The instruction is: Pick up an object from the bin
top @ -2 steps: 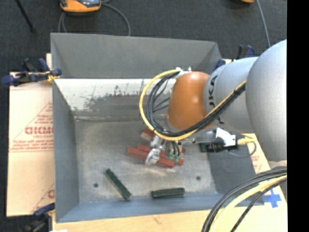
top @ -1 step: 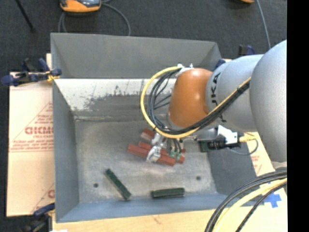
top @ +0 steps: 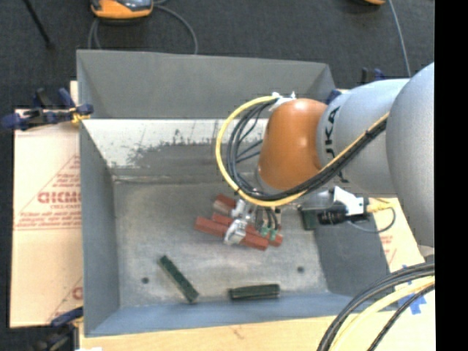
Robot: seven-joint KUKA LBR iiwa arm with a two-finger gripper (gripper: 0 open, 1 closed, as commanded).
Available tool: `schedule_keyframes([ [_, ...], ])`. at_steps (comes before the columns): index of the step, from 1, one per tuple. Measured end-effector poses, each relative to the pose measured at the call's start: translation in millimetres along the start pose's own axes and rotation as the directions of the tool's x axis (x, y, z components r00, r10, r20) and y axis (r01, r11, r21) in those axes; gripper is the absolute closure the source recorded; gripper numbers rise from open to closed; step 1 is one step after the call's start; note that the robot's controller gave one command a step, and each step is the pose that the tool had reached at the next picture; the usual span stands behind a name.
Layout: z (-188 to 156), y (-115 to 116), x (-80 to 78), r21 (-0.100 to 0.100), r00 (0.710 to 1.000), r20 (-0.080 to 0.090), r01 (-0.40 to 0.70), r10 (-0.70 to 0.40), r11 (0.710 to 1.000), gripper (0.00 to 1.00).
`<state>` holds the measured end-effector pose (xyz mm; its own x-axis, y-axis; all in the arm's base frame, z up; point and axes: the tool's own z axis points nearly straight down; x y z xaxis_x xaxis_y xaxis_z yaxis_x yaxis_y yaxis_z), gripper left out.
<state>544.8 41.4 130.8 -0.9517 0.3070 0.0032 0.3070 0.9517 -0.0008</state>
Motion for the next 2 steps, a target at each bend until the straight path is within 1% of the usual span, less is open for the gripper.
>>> schedule_keyframes([
  [1,-19,0,-0.5,-0.001,1.0,0.003,0.001,-0.001,1.0,1.0],
  [2,-30,0,-1.7,-0.003,1.0,0.007,0.002,-0.002,1.0,1.0],
])
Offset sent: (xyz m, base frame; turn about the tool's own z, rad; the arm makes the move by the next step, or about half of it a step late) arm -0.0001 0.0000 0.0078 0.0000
